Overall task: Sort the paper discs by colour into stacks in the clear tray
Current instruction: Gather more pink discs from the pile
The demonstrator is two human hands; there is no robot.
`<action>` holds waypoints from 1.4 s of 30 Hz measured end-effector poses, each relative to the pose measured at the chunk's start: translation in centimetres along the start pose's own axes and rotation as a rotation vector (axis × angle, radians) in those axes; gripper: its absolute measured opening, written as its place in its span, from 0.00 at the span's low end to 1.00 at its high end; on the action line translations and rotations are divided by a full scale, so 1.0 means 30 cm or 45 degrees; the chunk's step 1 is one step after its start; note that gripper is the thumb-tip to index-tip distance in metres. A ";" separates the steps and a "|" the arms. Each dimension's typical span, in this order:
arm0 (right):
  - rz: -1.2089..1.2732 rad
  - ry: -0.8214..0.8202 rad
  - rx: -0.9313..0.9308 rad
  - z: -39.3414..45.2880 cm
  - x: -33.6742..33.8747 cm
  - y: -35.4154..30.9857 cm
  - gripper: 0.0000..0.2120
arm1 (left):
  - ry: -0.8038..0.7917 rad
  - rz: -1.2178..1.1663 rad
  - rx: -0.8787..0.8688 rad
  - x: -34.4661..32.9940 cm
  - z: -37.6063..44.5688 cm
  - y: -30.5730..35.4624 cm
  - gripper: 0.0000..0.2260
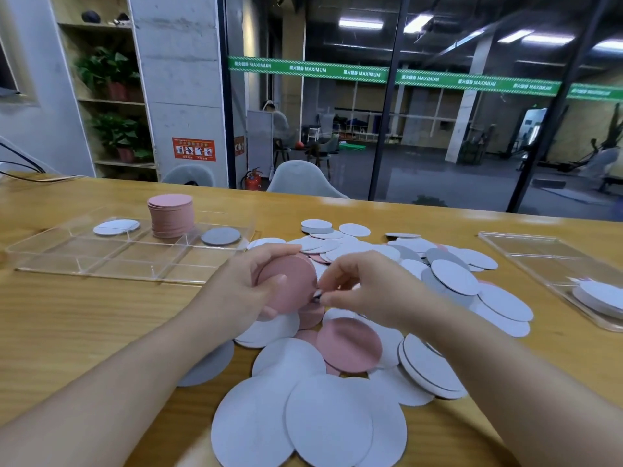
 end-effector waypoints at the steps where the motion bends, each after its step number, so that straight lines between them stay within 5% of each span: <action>1: -0.118 -0.111 -0.046 -0.005 -0.019 0.000 0.04 | 0.010 0.009 0.001 0.005 -0.002 0.003 0.22; 6: -0.503 -0.508 -0.288 -0.036 -0.100 0.054 0.22 | 0.020 0.034 0.012 0.022 -0.005 0.000 0.22; 9: -0.548 -0.537 -0.307 -0.044 -0.105 0.055 0.21 | -0.021 0.068 0.004 0.006 0.000 0.001 0.23; 14: -0.365 -0.302 -0.180 -0.023 -0.049 0.034 0.05 | -0.046 0.084 0.044 -0.004 0.007 -0.012 0.22; 19: 0.048 0.174 0.018 -0.007 0.035 0.014 0.11 | -0.065 0.024 0.056 -0.011 0.005 -0.012 0.15; 24: 0.238 0.294 0.160 -0.002 0.003 -0.015 0.11 | -0.130 0.013 0.008 -0.031 0.002 0.007 0.15; 28: 0.086 0.185 0.138 0.002 -0.005 -0.031 0.10 | -0.086 0.100 0.016 -0.011 -0.002 0.002 0.20; 32: -0.234 -0.148 -0.026 -0.003 -0.068 -0.028 0.03 | -0.033 0.116 0.055 0.008 -0.006 0.003 0.21; 42: -0.494 -0.452 -0.250 -0.030 -0.151 -0.010 0.13 | 0.004 0.165 0.153 0.031 -0.010 -0.018 0.19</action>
Point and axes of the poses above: each hand's wrist, its own z-axis towards the middle knuckle, its own x-axis out of the back of the hand, y = z × x, the point moved 10 cm from there along z, towards the middle knuckle, and after that the axes turned 15 degrees about -y, right-handed, at the moved point
